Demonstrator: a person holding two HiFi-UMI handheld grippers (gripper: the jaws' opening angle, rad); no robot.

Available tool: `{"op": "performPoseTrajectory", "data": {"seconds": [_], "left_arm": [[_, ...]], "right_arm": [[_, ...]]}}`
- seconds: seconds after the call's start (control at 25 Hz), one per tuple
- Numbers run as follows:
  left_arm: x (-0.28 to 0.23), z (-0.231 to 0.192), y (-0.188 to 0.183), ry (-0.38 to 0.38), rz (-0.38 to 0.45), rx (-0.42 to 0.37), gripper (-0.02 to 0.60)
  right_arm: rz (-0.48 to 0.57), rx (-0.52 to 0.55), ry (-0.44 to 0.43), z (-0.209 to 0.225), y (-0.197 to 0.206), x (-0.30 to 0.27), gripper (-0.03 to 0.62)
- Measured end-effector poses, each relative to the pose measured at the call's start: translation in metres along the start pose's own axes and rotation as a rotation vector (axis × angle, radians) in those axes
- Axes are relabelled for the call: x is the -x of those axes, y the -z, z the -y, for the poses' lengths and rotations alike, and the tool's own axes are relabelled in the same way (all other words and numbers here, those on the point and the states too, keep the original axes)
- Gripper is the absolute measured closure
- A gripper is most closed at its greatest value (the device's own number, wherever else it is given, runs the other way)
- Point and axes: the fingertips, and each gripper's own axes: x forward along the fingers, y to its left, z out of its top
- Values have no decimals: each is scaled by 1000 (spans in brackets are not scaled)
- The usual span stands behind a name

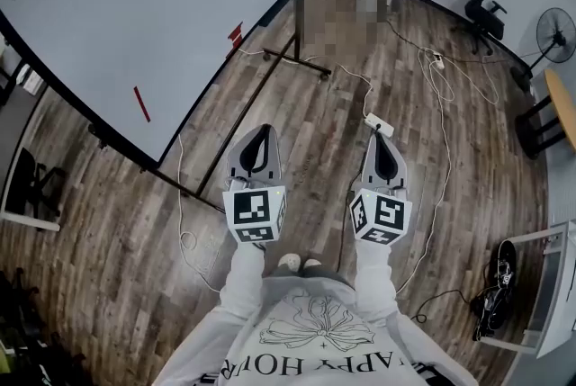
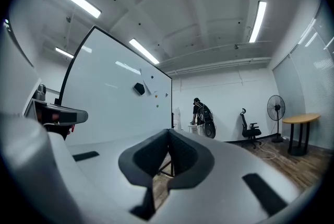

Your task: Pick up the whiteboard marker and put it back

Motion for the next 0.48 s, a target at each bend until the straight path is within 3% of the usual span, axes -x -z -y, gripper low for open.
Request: {"op": "performPoseTrajectory", "data": {"seconds": [0.48], "left_arm": [[-29,-26,20,5,-47,6,572]], "right_arm": [[-36,-26,-14,-21,19,-39,591]]}}
